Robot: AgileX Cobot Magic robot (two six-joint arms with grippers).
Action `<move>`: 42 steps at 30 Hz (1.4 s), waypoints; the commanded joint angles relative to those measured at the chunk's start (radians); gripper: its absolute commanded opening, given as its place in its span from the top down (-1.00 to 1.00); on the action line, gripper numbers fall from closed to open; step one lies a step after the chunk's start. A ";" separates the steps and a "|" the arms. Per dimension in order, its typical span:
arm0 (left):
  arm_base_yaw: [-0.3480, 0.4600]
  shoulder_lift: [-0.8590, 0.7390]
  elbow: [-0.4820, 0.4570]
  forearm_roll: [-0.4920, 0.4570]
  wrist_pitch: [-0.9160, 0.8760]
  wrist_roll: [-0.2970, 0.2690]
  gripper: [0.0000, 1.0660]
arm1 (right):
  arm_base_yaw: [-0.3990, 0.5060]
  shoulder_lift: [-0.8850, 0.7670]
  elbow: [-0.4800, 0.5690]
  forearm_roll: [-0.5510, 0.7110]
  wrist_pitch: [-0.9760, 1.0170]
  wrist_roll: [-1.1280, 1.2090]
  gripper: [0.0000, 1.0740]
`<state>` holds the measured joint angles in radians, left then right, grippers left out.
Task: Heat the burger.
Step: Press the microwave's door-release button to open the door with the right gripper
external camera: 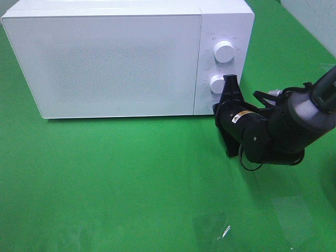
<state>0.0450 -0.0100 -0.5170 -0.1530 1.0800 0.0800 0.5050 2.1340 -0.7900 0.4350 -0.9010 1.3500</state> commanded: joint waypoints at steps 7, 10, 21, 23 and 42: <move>-0.003 -0.011 0.002 -0.004 -0.013 0.002 -0.88 | -0.026 0.019 -0.038 -0.020 -0.052 -0.012 1.00; -0.003 -0.011 0.002 -0.004 -0.013 0.002 -0.88 | -0.028 0.018 -0.038 -0.019 -0.080 -0.015 1.00; -0.003 -0.011 0.002 -0.004 -0.013 0.002 -0.88 | -0.028 -0.011 -0.038 -0.022 -0.190 -0.019 1.00; -0.003 -0.011 0.002 -0.004 -0.013 0.002 -0.88 | -0.028 -0.011 -0.038 -0.021 -0.203 -0.019 1.00; -0.003 -0.011 0.002 -0.004 -0.013 0.002 -0.88 | -0.028 0.001 -0.085 0.010 -0.400 0.008 1.00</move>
<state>0.0450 -0.0100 -0.5170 -0.1530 1.0800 0.0800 0.5000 2.1610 -0.8150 0.4150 -0.9980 1.3610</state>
